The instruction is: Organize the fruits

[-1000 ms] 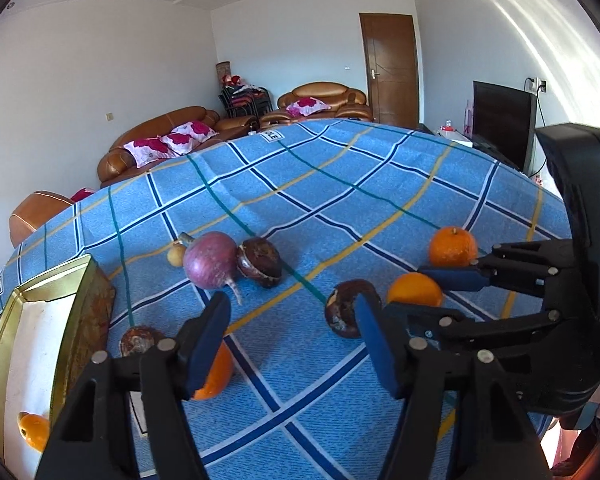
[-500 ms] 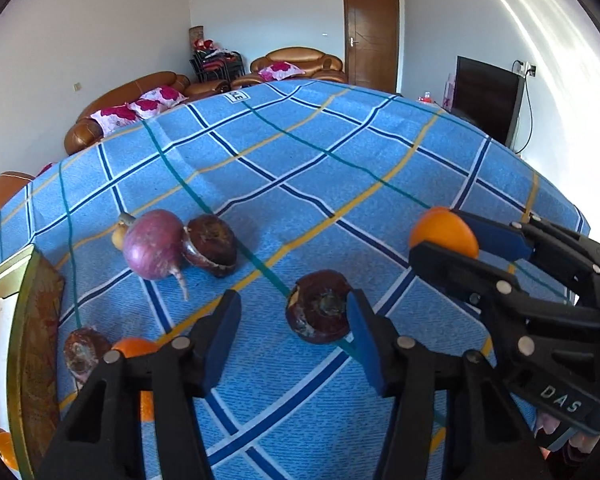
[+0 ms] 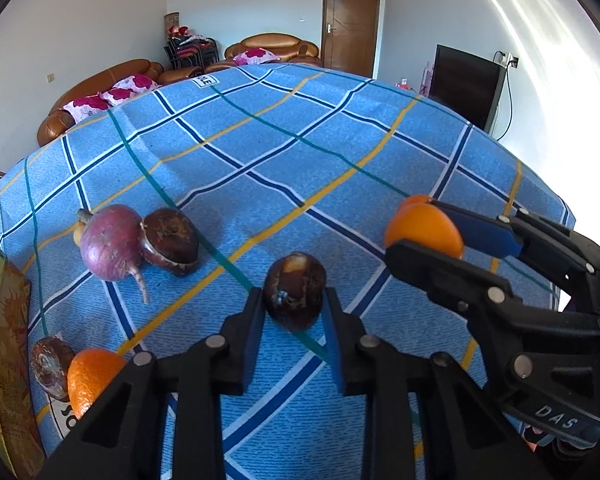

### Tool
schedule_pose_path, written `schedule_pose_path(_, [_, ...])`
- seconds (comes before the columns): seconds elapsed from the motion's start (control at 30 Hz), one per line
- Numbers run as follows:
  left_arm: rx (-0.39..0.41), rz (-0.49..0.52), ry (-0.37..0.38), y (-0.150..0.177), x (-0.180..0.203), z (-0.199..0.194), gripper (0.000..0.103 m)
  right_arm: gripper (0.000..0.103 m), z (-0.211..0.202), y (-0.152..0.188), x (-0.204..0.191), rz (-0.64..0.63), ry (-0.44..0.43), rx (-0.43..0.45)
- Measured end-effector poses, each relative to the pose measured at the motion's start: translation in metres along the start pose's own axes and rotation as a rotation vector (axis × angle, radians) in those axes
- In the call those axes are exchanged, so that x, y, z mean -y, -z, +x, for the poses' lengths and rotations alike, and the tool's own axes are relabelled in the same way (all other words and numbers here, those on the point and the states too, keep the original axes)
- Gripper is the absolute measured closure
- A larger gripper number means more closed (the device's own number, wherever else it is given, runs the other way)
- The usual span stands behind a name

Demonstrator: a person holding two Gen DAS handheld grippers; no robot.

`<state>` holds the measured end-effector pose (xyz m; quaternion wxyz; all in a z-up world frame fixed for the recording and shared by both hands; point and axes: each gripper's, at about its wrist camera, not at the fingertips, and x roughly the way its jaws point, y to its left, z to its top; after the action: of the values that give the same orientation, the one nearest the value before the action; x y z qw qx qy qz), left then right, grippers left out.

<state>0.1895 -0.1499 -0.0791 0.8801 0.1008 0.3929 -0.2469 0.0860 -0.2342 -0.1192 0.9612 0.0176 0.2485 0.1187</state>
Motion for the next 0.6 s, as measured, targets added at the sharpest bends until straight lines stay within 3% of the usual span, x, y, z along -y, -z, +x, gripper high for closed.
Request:
schedule_pose_path(0.1, [0.023, 0.006, -0.004, 0.001, 0.001, -0.005, 0.078, 0.064, 0.000, 0.000, -0.002, -0.012, 0.000, 0.002])
schedule_pose_path(0.37, [0.028, 0.013, -0.032, 0.000, 0.001, -0.007, 0.078, 0.064, -0.002, 0.001, -0.003, -0.021, 0.000, 0.014])
schedule_pose_path(0.6, [0.117, 0.010, -0.073, 0.004, 0.001, -0.024, 0.078, 0.064, -0.006, 0.003, -0.005, -0.030, -0.008, 0.031])
